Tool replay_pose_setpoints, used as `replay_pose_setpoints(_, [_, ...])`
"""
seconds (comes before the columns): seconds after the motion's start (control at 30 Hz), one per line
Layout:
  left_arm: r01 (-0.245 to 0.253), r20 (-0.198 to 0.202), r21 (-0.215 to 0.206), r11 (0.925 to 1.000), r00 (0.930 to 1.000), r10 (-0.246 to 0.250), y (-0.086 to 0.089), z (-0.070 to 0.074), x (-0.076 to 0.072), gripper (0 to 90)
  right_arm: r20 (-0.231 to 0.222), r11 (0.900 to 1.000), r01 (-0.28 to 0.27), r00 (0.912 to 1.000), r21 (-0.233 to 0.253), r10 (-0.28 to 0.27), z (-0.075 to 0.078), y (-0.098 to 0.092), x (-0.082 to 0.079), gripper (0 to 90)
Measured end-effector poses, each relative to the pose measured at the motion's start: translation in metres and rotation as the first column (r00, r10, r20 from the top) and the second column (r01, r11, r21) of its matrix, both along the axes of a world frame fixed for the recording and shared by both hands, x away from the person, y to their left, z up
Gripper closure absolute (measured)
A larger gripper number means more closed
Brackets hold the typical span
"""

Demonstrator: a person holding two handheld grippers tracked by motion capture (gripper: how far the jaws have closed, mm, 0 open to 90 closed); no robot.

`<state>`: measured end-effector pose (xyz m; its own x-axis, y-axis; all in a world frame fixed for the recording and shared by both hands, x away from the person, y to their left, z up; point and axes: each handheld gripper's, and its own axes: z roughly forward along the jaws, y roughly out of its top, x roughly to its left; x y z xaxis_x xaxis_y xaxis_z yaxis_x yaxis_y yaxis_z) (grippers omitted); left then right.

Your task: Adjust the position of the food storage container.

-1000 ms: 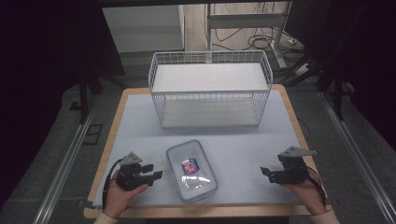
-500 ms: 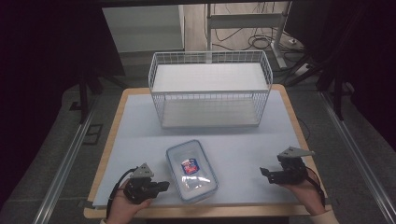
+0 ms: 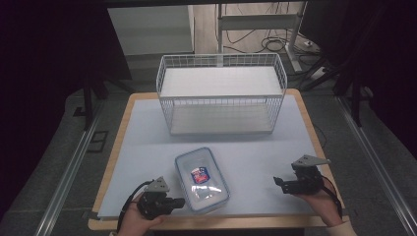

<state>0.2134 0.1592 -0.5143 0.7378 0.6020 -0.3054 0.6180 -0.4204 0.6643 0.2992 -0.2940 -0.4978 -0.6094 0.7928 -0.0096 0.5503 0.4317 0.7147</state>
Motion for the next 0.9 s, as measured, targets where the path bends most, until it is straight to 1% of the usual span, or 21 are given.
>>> replay_pose_setpoints(0.03, [0.002,0.005,0.012,0.9999,1.0000,-0.002,-0.001,0.000,0.000,89.8,0.001,1.000,0.000,1.0000,-0.001,0.000,0.000,0.000,0.000,13.1])
replay_pose_setpoints(0.07, [0.001,0.007,0.015,0.9999,1.0000,-0.001,-0.002,0.000,-0.001,89.8,0.002,1.000,0.001,1.0000,-0.001,-0.001,0.000,0.000,0.000,13.1])
replay_pose_setpoints(0.13, [0.003,-0.001,0.011,0.9999,1.0000,-0.003,-0.002,0.001,-0.001,89.8,0.002,1.000,0.002,1.0000,0.000,-0.002,0.000,0.000,0.000,13.1])
replay_pose_setpoints(0.2, [0.008,0.001,0.019,0.9998,1.0000,-0.008,-0.004,0.002,-0.003,89.7,0.000,1.000,0.003,1.0000,-0.001,-0.003,0.000,-0.001,0.000,13.1])
replay_pose_setpoints(0.4, [0.028,-0.006,0.006,0.9996,0.9996,-0.027,-0.010,0.001,-0.002,89.8,-0.002,1.000,0.004,1.0000,-0.002,-0.004,0.000,0.000,0.000,13.2])
replay_pose_setpoints(0.47, [0.040,-0.014,0.002,0.9992,0.9991,-0.040,-0.014,0.000,-0.002,89.7,-0.004,1.000,0.004,1.0000,-0.002,-0.004,-0.001,0.000,0.000,13.2])
replay_pose_setpoints(0.53, [0.055,-0.017,0.017,0.9983,0.9984,-0.055,-0.020,-0.001,-0.002,89.8,-0.004,1.000,0.004,1.0000,-0.004,-0.004,-0.001,0.001,0.000,13.2])
replay_pose_setpoints(0.57, [0.062,-0.011,0.030,0.9976,0.9980,-0.062,-0.023,-0.001,-0.002,89.7,-0.004,1.000,0.003,1.0000,-0.006,-0.003,-0.001,0.001,0.000,13.2])
replay_pose_setpoints(0.8, [0.070,-0.008,0.019,0.9973,0.9975,-0.070,-0.036,0.000,0.003,89.7,-0.008,1.000,0.001,1.0000,-0.006,-0.001,-0.002,0.001,0.000,13.2])
replay_pose_setpoints(0.9, [0.078,-0.005,0.025,0.9967,0.9970,-0.078,-0.042,0.000,0.006,89.7,-0.011,1.000,0.000,0.9999,-0.008,0.000,-0.002,0.001,0.000,13.2])
